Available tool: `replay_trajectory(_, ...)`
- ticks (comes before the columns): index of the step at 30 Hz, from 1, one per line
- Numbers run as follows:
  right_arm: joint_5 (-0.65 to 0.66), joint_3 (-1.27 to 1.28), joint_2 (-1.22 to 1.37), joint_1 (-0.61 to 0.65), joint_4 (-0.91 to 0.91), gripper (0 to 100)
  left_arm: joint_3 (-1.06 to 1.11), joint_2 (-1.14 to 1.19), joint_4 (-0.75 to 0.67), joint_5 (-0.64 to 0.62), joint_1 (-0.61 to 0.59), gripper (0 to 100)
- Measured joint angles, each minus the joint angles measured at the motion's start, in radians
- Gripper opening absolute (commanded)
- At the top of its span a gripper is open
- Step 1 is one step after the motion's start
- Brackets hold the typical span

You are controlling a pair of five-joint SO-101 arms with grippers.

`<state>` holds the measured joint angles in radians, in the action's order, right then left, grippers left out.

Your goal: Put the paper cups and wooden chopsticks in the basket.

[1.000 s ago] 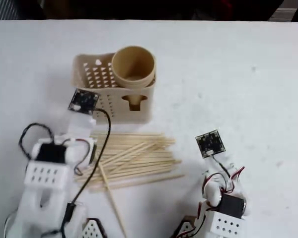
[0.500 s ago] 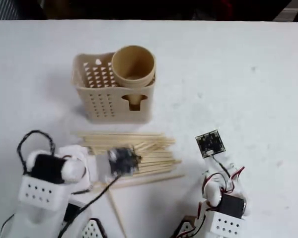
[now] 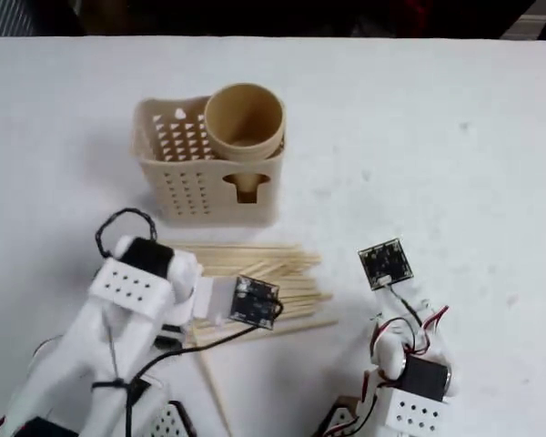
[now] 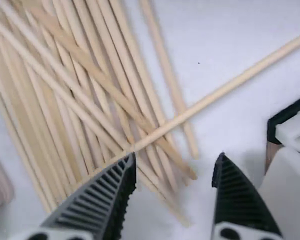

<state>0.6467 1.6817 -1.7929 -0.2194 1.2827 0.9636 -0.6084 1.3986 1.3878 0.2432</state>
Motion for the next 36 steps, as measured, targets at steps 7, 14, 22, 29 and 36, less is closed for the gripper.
replay_trajectory(7,0.0,0.0,0.0,0.0,0.0,3.3,0.098,0.058,-0.196,0.0,0.063,26)
replay_trajectory(14,0.002,0.0,0.0,0.0,0.0,3.3,0.193,0.058,-0.351,0.0,0.064,21)
replay_trajectory(22,0.002,0.0,0.0,0.0,0.0,3.3,0.201,0.058,-0.393,-0.006,0.068,9)
replay_trajectory(29,0.002,0.0,0.0,0.0,0.0,3.3,0.193,0.058,-0.391,-0.058,0.068,3)
replay_trajectory(36,0.002,0.0,0.0,0.0,0.0,3.3,0.092,0.058,-0.35,-0.262,0.066,3)
